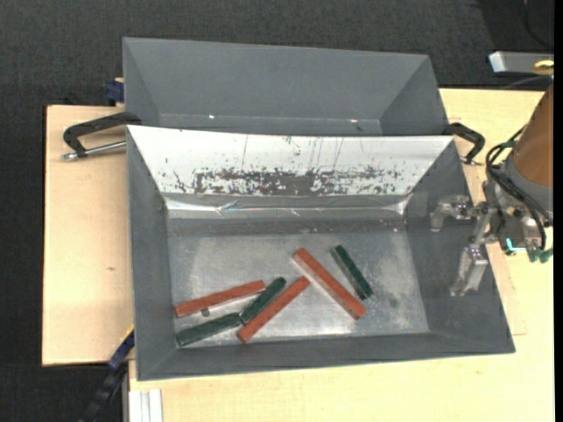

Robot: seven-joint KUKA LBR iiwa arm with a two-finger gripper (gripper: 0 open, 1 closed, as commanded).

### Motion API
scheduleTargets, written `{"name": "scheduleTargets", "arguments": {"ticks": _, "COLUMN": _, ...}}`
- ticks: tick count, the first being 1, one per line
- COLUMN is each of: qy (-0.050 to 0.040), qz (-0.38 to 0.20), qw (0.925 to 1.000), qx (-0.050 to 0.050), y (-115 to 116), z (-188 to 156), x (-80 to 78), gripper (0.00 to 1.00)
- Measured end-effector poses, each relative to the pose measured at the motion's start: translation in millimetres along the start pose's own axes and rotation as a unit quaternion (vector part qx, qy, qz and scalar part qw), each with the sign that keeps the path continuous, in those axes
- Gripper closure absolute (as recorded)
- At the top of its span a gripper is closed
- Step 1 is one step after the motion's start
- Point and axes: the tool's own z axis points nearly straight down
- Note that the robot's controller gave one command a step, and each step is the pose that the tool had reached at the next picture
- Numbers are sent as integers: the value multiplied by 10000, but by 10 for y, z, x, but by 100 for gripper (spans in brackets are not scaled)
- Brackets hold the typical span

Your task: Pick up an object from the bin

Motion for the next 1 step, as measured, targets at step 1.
{"name": "scheduleTargets", "arguments": {"ticks": 1, "qy": -24, "qz": -784, "qw": 9969, "qx": 10, "y": 146, "z": -143, "x": -100, "gripper": 0}}
